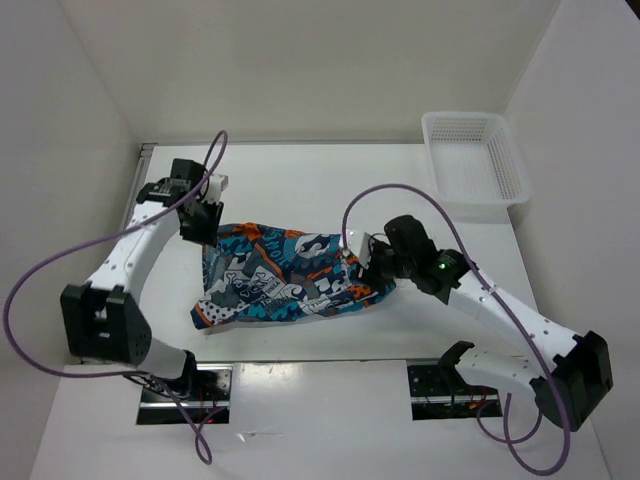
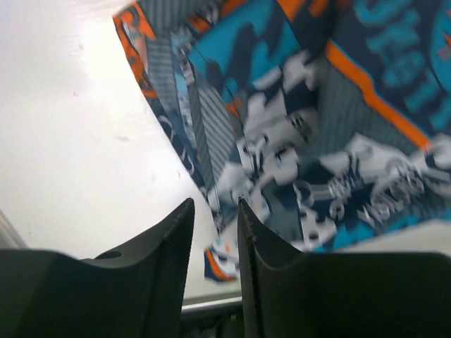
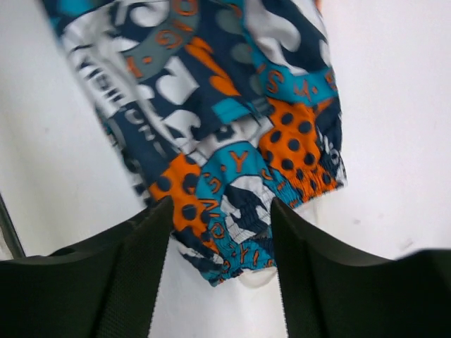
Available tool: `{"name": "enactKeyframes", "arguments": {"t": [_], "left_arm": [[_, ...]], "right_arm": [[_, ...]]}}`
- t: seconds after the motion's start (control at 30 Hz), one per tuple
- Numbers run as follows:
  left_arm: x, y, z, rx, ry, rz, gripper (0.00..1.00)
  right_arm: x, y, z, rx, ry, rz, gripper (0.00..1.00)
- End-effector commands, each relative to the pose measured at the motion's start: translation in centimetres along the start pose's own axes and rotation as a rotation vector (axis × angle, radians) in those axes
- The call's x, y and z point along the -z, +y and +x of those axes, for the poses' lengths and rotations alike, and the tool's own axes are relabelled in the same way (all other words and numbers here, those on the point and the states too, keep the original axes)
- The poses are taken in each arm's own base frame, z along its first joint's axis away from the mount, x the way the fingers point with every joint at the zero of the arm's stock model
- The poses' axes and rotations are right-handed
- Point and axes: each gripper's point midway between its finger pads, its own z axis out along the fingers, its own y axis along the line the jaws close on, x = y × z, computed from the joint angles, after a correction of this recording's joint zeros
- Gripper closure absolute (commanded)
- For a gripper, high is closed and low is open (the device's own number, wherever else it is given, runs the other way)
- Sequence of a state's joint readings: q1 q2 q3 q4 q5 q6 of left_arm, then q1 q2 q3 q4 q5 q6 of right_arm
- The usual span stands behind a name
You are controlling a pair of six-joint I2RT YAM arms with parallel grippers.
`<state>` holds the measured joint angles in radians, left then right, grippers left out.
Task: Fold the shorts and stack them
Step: Fold the shorts
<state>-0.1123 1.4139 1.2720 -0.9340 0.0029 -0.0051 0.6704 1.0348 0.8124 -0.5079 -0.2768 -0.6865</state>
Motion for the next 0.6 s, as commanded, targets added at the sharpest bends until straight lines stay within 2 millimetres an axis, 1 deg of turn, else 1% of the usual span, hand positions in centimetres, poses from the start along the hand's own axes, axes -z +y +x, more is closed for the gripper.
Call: {"name": "enactKeyframes", "arguments": {"t": [0.0,0.03,0.07,0.1,0.13,0.17,0.2,0.23,0.3,0.33,0.37,0.4,0.43,0.47,0.5,0.53,0.57], "left_arm": [[-4.5,1.8,-1.8,0.048,0.023,0.002,0.63],[-5.4,2.0,-1.7,0.064,0.04,0.019,0.63],[-6.2,2.3,-1.7,0.086,0.047,0.037,0.61],[-7.3,1.3,-1.8,0.091,0.065,0.103,0.57],[-7.9,0.8,-2.0,0.093,0.065,0.136,0.57],[-8.4,0.4,-2.3,0.094,0.066,0.164,0.55],[-8.4,-0.2,-2.6,0.096,0.06,0.203,0.55],[-8.7,-0.2,-2.8,0.095,0.057,0.203,0.54],[-9.6,-0.6,-2.6,0.101,0.079,0.23,0.52],[-9.9,-0.6,-2.4,0.103,0.091,0.232,0.52],[-10.4,-0.7,-2.1,0.107,0.109,0.243,0.51],[-10.5,-0.9,-2.3,0.106,0.099,0.254,0.5],[-10.9,-0.9,-2.1,0.109,0.112,0.256,0.5],[-11.2,-1.1,-2.1,0.11,0.112,0.268,0.48],[-11.2,-1.2,-2.2,0.111,0.111,0.277,0.47],[-11.4,-1.1,-2.7,0.108,0.098,0.276,0.47],[-11.8,-1.2,-2.4,0.111,0.111,0.277,0.46]], "right_arm": [[-0.2,-3.8,-1.8,-0.33,-0.073,0.118,0.4],[-0.3,-4.5,-0.8,-0.394,-0.052,0.134,0.42],[-0.9,-5.2,0.2,-0.463,-0.027,0.137,0.42],[-0.3,-7.2,1.7,-0.555,-0.017,0.183,0.42],[-0.5,-7.3,2.5,-0.651,-0.018,0.168,0.42],[-1.0,-8.0,3.6,-0.715,0.005,0.173,0.42],[-0.4,-9.3,4.7,-0.778,0.01,0.214,0.42],[-0.4,-9.6,5.3,-0.838,0.015,0.226,0.42],[-0.3,-10.2,5.7,-0.877,0.008,0.247,0.42],[-0.3,-10.3,5.5,-0.882,0.0,0.251,0.42],[-0.6,-10.3,5.8,-0.887,0.01,0.246,0.42],[-0.8,-10.3,6.2,-0.899,0.016,0.239,0.42],[-0.6,-10.6,6.2,-0.909,0.008,0.251,0.42],[-1.0,-10.2,6.8,-0.929,0.023,0.242,0.42],[-1.0,-10.4,7.3,-0.941,0.031,0.247,0.42],[-1.1,-10.4,7.6,-0.941,0.036,0.256,0.42],[-1.1,-10.5,7.8,-0.941,0.044,0.271,0.42]]}}
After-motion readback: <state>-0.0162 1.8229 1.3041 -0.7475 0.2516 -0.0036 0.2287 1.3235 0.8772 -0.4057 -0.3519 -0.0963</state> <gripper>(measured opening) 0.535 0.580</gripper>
